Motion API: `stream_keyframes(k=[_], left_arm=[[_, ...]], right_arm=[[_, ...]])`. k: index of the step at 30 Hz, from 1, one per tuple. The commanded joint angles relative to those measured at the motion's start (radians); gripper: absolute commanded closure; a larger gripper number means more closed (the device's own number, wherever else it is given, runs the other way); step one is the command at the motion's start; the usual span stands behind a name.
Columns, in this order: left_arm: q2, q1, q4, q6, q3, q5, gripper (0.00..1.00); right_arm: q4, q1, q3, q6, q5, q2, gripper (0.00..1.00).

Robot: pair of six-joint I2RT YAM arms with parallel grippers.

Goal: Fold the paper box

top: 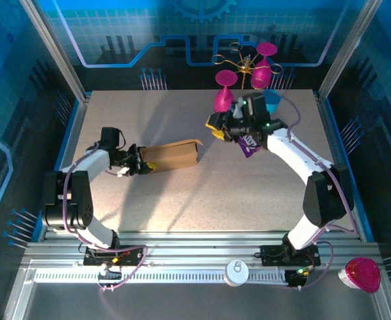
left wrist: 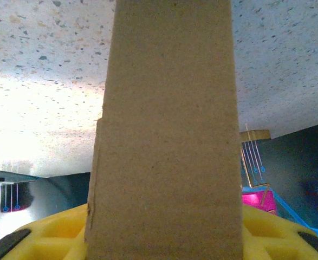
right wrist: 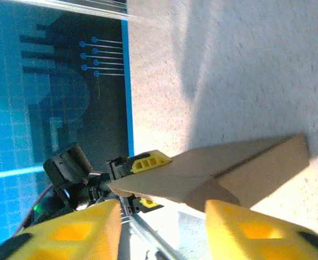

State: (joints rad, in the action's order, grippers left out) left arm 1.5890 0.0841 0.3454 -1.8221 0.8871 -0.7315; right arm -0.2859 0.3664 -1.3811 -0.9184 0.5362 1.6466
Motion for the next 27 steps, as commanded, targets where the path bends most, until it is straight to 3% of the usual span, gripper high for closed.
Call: stream_keyframes(k=[1,5,10,16,27], left_arm=[[0.042,0.017,0.072,0.042,-0.002,0.088,0.91],[0.041,0.017,0.079,0.044,0.000,0.092,0.91],[0.039,0.017,0.095,0.049,0.004,0.098,0.91],[0.038,0.017,0.100,0.045,0.006,0.101,0.91],[0.043,0.017,0.103,0.048,0.017,0.100,0.91]], right_arm=[[-0.321,0.023,-0.088,0.621,-0.080,0.004,0.60],[-0.394,0.035,-0.146,0.879,-0.061,0.027,0.60],[-0.534,0.097,-0.263,1.048,-0.140,0.119,0.64],[-0.545,0.162,-0.299,1.048,-0.229,0.162,0.54],[-0.562,0.195,-0.341,1.013,-0.306,0.221,0.64]])
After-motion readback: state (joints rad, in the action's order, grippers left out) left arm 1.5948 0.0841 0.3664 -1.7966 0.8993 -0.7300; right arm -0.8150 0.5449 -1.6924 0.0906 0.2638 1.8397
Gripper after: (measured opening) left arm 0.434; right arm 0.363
